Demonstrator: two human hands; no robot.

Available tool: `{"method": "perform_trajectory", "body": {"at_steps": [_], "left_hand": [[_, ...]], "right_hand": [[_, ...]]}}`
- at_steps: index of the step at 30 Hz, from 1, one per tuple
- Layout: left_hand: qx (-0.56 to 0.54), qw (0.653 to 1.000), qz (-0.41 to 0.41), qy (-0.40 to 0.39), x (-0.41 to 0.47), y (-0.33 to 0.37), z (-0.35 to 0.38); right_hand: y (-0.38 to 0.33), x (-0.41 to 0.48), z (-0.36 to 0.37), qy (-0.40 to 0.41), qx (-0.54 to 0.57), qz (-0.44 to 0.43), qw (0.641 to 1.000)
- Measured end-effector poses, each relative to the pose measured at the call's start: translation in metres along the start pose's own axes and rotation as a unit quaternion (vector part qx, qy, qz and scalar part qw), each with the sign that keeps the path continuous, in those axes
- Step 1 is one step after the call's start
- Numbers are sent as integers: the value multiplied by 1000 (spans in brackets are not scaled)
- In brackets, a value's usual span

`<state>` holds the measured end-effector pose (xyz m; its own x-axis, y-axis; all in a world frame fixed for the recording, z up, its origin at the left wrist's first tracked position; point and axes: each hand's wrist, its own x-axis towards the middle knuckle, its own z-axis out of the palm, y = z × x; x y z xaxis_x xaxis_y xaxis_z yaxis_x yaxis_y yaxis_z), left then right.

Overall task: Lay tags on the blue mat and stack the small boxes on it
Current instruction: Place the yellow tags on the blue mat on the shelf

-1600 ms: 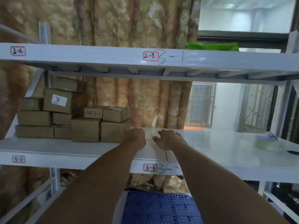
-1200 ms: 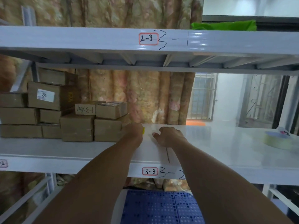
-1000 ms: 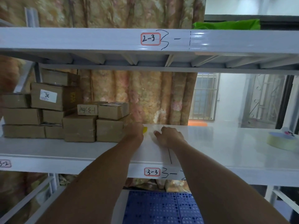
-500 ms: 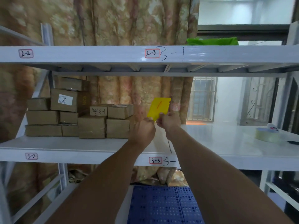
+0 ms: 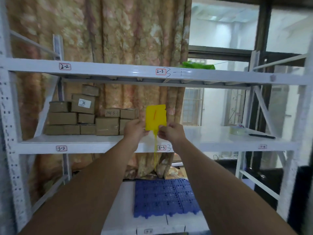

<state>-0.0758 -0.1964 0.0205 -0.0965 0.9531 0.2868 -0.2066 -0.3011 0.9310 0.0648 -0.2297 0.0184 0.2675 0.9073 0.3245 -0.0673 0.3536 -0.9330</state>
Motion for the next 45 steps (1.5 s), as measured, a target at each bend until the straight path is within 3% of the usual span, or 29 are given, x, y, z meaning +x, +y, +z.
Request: {"method": "perform_trajectory", "body": {"at_steps": [8, 17, 26, 35, 45], "left_hand": [[-31, 998, 6, 58, -79, 28, -23], [-37, 998, -31, 43, -144, 36, -21], [30, 998, -37, 30, -174, 20, -25], [41, 997, -42, 42, -170, 4, -37], [57, 992, -115, 15, -176, -35, -10]], "right_hand": [[-32, -82, -3, -42, 2, 17, 999], [-24, -123, -28, 19, -97, -5, 995], [-21, -158, -48, -31, -99, 10, 995], [-9, -166, -43, -24, -80, 24, 996], [36, -158, -86, -29, -94, 62, 993]]}}
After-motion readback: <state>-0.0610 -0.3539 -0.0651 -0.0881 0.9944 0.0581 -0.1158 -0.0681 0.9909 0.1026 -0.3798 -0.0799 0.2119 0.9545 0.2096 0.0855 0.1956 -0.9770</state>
